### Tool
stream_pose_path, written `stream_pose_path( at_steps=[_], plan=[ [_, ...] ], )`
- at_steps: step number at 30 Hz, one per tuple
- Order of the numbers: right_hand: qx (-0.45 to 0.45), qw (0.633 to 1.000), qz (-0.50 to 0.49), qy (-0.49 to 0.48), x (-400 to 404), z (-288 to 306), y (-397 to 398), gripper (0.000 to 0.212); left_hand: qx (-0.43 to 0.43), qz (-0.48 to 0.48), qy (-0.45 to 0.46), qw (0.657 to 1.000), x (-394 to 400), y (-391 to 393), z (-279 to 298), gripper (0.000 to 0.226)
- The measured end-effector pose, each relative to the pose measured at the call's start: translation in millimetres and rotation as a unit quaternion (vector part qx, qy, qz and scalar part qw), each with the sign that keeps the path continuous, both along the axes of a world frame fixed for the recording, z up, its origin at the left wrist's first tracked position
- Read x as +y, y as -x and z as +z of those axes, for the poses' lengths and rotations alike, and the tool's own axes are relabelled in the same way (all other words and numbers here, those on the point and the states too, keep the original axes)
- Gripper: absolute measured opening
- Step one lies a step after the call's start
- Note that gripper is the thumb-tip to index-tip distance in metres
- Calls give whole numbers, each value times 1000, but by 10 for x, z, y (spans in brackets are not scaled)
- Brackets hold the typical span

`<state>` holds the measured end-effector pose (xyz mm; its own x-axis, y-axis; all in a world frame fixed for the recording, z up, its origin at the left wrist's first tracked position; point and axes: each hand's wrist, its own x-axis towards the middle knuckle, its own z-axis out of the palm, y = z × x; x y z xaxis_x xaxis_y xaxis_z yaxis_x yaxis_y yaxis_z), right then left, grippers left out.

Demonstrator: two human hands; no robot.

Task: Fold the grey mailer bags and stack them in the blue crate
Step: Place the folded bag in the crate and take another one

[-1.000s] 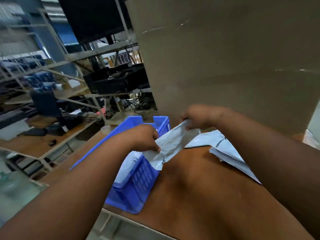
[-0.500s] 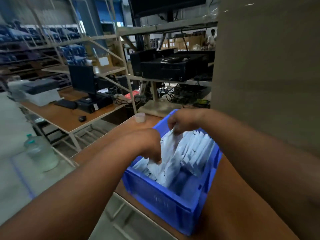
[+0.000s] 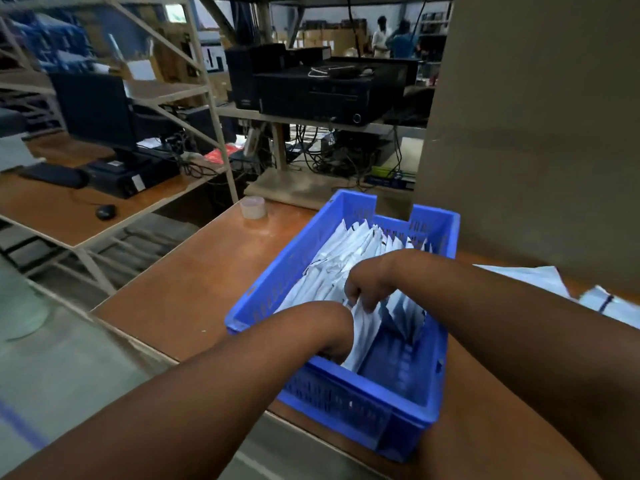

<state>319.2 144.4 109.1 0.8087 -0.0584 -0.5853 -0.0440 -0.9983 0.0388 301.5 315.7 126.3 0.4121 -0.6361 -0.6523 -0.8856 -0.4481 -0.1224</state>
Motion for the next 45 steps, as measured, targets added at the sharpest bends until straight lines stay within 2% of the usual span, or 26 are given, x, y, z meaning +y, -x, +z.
stream_pose_path(
  at_steps=[2, 6, 8, 10, 14, 17, 21, 25, 31, 33, 35, 37, 39, 42, 45],
  plan=[
    [-25, 1000, -2, 1, 81, -79, 1, 34, -21, -10, 14, 1000, 20, -59, -107, 27],
    [-91, 996, -13, -15, 155, -226, -37, 25, -42, 31, -6, 999, 58, -241, -265, 2],
    [-124, 992, -24, -28, 96, -298, -55, 21, -46, 42, -29, 998, 60, -306, -293, 10],
    [-131, 990, -30, -31, 73, -331, -33, 22, -40, 37, -48, 997, 45, -336, -307, 9],
    [-68, 998, -3, -11, 101, -441, 9, 21, -30, 25, -71, 997, 1, -334, -375, 16],
    [-65, 998, 9, -8, 124, -453, -9, 23, -32, 33, -75, 996, -32, -326, -410, 20],
    [-95, 995, 16, -8, 130, -412, -7, 25, -41, 29, -63, 997, -25, -292, -410, 20],
    [-154, 988, 1, 12, 118, -292, 45, 34, -45, 31, -88, 995, -11, -272, -375, 18],
    [-169, 985, -29, -26, -71, -97, 224, 28, -12, 66, -92, 993, -85, -213, -135, 48],
    [-190, 981, -27, -37, -168, 61, 386, 26, -10, 69, -36, 997, -184, -196, 24, 53],
    [-218, 975, -24, -41, -291, 223, 579, 28, -60, 9, 82, 995, -319, -158, 214, 47],
    [-242, 968, -37, -53, -433, 398, 835, 30, -114, -60, 198, 972, -489, -49, 420, 35],
    [-258, 962, -57, -64, -631, 549, 1141, 34, -120, -102, 274, 949, -705, 132, 587, 23],
    [-287, 950, -93, -75, -991, 725, 1682, 37, -102, -129, 335, 928, -1070, 493, 738, 20],
    [-303, 942, -132, -59, -1398, 793, 2324, 33, -104, -165, 339, 920, -1523, 931, 762, 19]
  ],
)
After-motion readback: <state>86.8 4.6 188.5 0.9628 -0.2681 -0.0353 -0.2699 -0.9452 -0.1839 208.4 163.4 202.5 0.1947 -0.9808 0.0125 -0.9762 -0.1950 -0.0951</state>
